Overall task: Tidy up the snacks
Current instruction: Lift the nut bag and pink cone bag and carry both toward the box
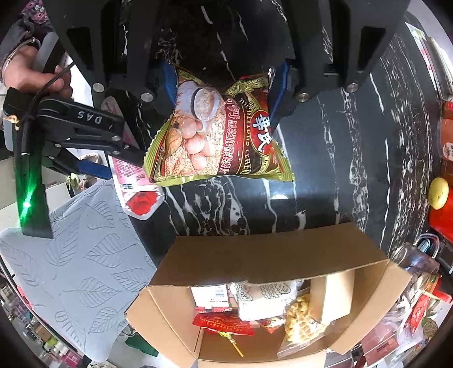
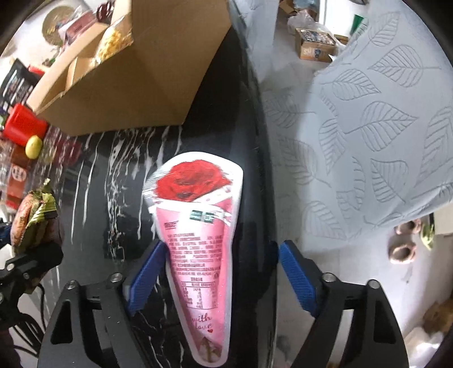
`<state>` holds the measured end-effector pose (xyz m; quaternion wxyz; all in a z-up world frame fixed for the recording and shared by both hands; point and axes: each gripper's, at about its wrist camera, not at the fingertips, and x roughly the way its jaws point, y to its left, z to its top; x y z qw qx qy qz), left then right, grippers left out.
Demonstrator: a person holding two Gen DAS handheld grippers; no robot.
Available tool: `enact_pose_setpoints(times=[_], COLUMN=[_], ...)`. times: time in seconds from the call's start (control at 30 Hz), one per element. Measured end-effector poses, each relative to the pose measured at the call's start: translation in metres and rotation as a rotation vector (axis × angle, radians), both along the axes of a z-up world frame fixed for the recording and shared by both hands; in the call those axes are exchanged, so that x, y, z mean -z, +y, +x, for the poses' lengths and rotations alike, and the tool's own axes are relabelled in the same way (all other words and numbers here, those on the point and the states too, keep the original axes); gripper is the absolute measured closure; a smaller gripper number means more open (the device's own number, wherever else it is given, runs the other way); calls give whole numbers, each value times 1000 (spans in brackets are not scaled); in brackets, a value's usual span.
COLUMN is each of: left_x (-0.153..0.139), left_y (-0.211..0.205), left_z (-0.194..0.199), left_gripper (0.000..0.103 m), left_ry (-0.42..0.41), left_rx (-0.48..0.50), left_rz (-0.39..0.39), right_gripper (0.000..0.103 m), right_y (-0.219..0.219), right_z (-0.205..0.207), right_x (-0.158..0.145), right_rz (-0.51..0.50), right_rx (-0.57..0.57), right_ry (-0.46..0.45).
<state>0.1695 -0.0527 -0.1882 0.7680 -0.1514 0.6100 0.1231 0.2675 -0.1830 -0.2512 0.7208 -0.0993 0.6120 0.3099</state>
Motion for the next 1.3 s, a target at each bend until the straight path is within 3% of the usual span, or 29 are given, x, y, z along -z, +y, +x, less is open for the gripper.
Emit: enact_pose_setpoints(times=[0.3,0.67,1.3], left_x=[4,-5,-22], left_y=[-2,-6,-15], left_z=[24,38,-15], left_gripper=[50,50,50], left_ry=[5,-9,-29], left_rx=[59,123,124], left_rz=[-13,-2,-9], right_gripper=[70,76,76], right_y=[-34,-41,-54], right_z=[19,13,-41], right_x=[-7,-14,-37], right_rz=[77,79,78], right_rx=[76,82,75], right_ry=[49,34,35])
